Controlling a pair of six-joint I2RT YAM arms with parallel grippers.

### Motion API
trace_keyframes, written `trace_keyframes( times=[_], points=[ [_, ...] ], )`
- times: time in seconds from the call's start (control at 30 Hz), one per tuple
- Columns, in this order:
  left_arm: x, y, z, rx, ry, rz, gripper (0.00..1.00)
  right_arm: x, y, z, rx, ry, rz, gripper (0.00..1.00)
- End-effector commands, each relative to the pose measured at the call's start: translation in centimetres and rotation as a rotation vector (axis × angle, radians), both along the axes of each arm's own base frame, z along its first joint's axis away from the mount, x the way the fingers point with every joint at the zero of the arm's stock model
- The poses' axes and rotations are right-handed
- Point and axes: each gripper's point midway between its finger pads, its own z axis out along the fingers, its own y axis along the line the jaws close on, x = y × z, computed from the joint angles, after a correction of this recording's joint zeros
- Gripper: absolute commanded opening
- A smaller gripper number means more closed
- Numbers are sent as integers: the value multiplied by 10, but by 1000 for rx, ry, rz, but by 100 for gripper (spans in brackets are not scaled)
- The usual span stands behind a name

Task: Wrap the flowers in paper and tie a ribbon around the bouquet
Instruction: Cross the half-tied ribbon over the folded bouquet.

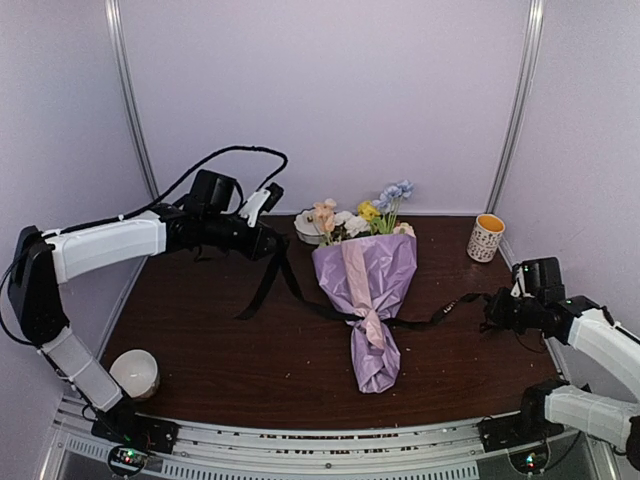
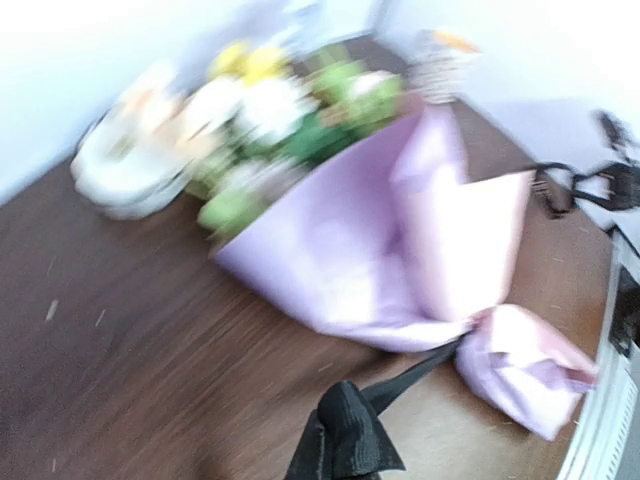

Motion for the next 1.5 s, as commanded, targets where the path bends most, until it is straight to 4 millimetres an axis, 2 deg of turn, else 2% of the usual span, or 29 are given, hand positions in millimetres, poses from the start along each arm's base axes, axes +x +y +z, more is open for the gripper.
trace_keyframes(
  times=[0.0,0.07,0.1,0.13,0.17,0.2,0.27,0.3,0.37,0.43,0.5,0.6,0.67,0.77,0.87,0.93,1.03,1.23,1.37,1.43,1.47],
  points=[
    [-46,-51,75,-50,-258,-283,0,-2,41,3,1,60,81,0],
    [-65,-65,98,-76,-308,-352,0,-12,51,-7,-25,152,130,5],
    [-73,-71,109,-92,-329,-382,0,-14,56,-9,-39,181,158,13],
    [-82,-75,119,-107,-350,-412,0,-16,61,-10,-53,205,188,23],
    [-93,-80,128,-116,-371,-443,0,-19,67,-10,-73,228,223,38],
    [-101,-83,134,-122,-387,-468,0,-19,72,-5,-94,236,254,52],
    [-117,-88,145,-134,-418,-516,0,-17,81,11,-161,221,315,89],
    [-123,-89,148,-135,-428,-533,0,-13,87,22,-203,189,347,97],
    [-131,-89,153,-133,-442,-550,0,-5,112,50,-245,78,457,100],
    [-132,-89,156,-127,-448,-545,0,-4,166,80,-198,-83,663,100],
    [-132,-88,158,-123,-456,-535,0,-13,223,106,-179,-253,879,98],
    [-133,-90,163,-126,-468,-529,0,-25,289,122,-152,-401,1107,93],
    [-135,-92,165,-129,-469,-533,0,-19,316,126,-122,-428,1169,87],
    [-136,-90,166,-125,-471,-527,0,-7,342,122,-122,-411,1225,83],
    [-136,-88,165,-119,-474,-523,0,3,354,117,-121,-430,1223,80],
    [-136,-88,164,-115,-473,-523,0,14,355,114,-136,-426,1180,71],
    [-135,-87,165,-111,-477,-516,0,29,347,109,-177,-417,1088,48],
    [-132,-83,157,-79,-478,-498,0,32,325,111,-181,-467,966,32],
    [-134,-83,151,-69,-464,-508,0,33,316,110,-189,-464,924,12],
    [-137,-79,138,-46,-442,-518,0,34,311,111,-196,-456,900,0],
    [-140,-77,125,-30,-428,-529,0,33,309,112,-191,-464,897,0]
  ],
)
